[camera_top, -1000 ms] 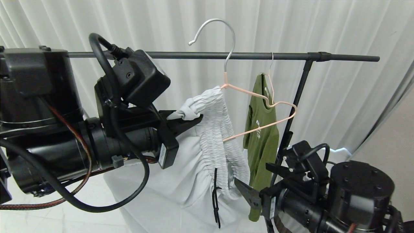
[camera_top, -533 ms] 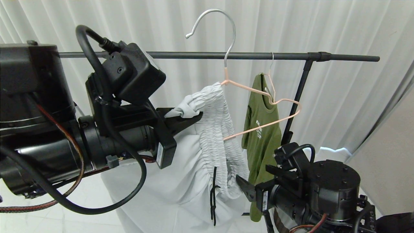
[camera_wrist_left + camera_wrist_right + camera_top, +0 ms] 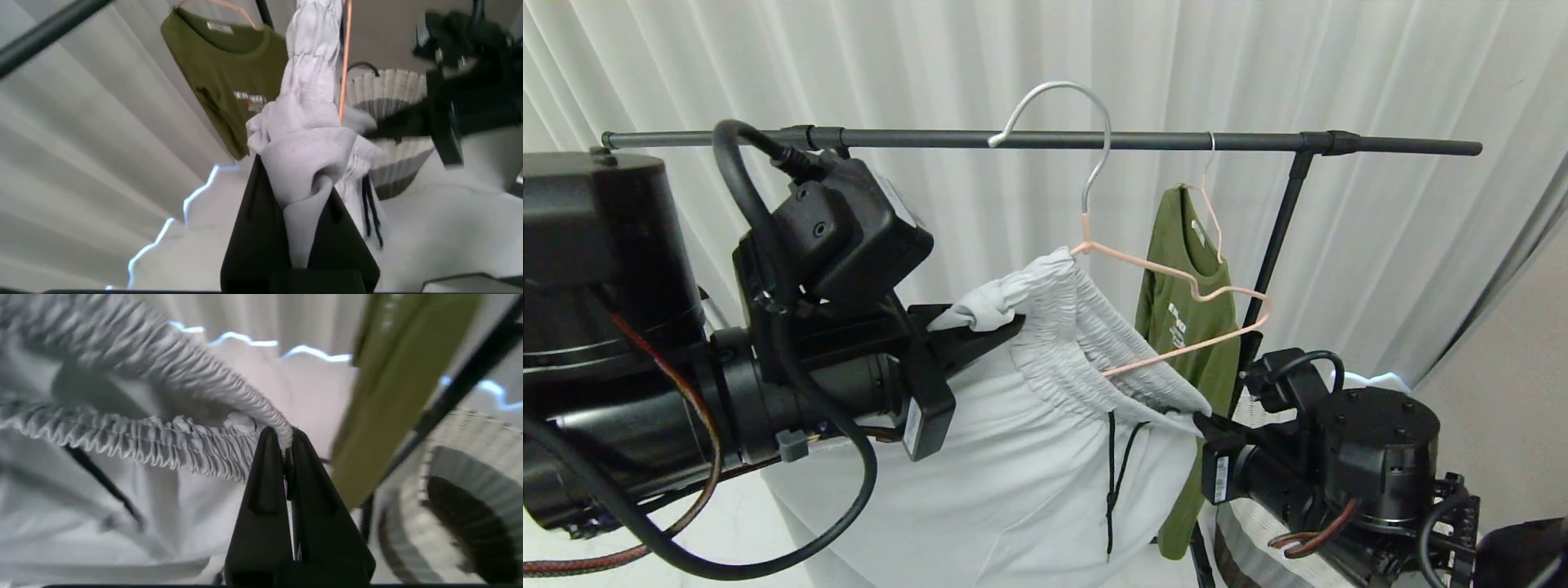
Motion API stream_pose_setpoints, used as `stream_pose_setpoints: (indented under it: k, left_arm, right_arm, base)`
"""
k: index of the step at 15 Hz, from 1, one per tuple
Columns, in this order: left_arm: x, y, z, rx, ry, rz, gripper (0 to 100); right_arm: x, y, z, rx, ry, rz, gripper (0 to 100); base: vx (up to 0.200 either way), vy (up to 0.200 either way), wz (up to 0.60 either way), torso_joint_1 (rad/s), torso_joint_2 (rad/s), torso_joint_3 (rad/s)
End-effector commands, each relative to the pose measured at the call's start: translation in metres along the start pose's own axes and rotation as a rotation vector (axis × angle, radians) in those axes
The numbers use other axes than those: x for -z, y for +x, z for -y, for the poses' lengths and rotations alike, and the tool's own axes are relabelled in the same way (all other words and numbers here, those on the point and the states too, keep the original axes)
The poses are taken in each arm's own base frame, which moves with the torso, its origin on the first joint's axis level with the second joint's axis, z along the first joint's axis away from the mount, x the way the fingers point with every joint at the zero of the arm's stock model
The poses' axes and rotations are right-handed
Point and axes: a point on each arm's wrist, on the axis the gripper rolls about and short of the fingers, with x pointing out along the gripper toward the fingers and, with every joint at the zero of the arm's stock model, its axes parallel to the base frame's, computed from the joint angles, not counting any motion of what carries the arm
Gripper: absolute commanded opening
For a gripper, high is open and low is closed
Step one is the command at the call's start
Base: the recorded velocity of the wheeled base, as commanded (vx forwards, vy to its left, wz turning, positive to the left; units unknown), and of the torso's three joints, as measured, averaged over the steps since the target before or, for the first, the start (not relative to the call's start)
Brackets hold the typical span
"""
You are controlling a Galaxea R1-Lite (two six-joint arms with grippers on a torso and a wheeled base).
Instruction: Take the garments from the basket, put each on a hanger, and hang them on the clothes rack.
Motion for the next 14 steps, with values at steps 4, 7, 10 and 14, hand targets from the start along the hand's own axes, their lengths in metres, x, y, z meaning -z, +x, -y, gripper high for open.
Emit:
stream_pose_setpoints:
  k: [4, 7, 10, 14]
  left_arm:
    - [0.029, -0.027, 0.016, 0.011, 0.013, -0.071, 0]
    - [0.047, -0.03, 0.025, 0.033, 0.05, -0.136, 0]
    - [0.07, -0.024, 0.033, -0.004, 0.057, -0.276, 0]
    - [0.069, -0.013, 0.026, -0.103, 0.021, -0.332, 0]
  right_arm:
    - [-0.017, 0.007, 0.044, 0.155, 0.005, 0.048, 0]
    - [-0.021, 0.005, 0.048, 0.164, 0.004, 0.062, 0]
    - [-0.028, -0.003, 0.047, 0.147, -0.036, 0.084, 0]
    - [-0.04, -0.02, 0.043, 0.036, -0.172, 0.118, 0]
  base:
    - [0.0, 0.0, 0.0, 0.0, 0.0, 0.0]
    - [0.0, 0.0, 0.0, 0.0, 0.0, 0.0]
    - [0.0, 0.0, 0.0, 0.0, 0.0, 0.0]
    - [0.0, 0.0, 0.0, 0.0, 0.0, 0.0]
